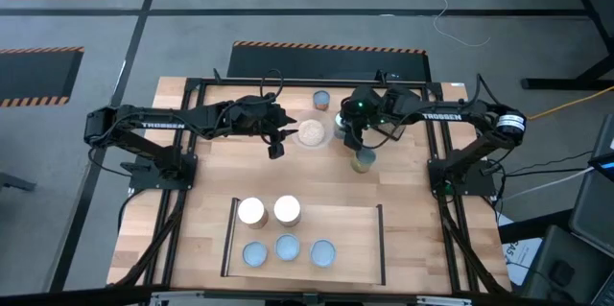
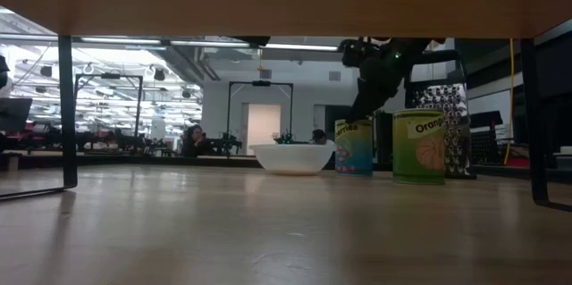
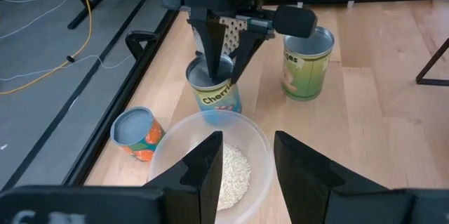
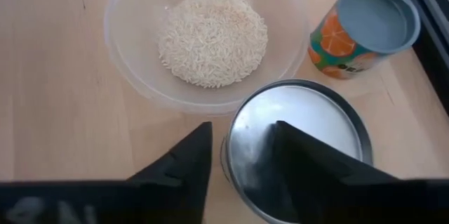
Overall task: Pick and place cans onto a shelf
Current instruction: Put the canned cherries on the shelf
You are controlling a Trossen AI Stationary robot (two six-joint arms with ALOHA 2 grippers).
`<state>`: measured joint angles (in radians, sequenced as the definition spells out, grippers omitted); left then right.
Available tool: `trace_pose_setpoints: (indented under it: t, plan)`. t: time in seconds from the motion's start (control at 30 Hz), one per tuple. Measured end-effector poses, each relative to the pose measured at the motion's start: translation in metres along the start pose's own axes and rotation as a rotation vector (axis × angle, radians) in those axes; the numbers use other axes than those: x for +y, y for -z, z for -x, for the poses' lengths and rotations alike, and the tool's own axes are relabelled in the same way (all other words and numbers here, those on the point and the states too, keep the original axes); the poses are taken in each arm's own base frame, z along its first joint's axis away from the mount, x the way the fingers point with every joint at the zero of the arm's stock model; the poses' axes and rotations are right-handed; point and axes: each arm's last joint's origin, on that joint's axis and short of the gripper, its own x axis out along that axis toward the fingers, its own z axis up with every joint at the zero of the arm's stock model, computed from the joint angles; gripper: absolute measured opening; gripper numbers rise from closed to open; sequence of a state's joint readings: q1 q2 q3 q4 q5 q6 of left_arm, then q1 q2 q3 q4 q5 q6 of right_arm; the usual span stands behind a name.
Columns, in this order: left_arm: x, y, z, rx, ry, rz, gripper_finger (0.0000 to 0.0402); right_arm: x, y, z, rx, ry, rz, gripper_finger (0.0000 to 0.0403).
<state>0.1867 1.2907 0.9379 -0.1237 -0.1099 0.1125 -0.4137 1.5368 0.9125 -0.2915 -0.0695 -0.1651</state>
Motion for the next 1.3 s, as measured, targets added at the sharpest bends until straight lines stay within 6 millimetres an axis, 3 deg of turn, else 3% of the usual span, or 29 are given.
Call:
trace_pose_setpoints:
  t: [0.27, 0.37, 0.73, 1.07, 1.3]
  plan:
    - [0.0, 0.0, 0.0, 0.002, 0.0, 0.0, 0.0121, 0.0, 0.0, 0.0, -0.001, -0.007, -0.003, 0.0034]
    - [0.0, 0.0, 0.0, 0.002, 0.0, 0.0, 0.0121, 0.0, 0.0, 0.0, 0.001, -0.008, -0.001, 0.0008]
    - [0.0, 0.0, 0.0, 0.002, 0.0, 0.0, 0.0121, 0.0, -0.004, 0.009, 0.026, -0.002, 0.049, 0.0002]
    - [0.0, 0.0, 0.0, 0.003, 0.001, -0.004, 0.0121, 0.001, -0.041, 0.046, 0.062, -0.025, 0.134, 0.0001]
    - [0.0, 0.0, 0.0, 0.003, 0.001, -0.004, 0.0121, 0.022, -0.079, 0.086, 0.02, -0.074, 0.236, 0.0001]
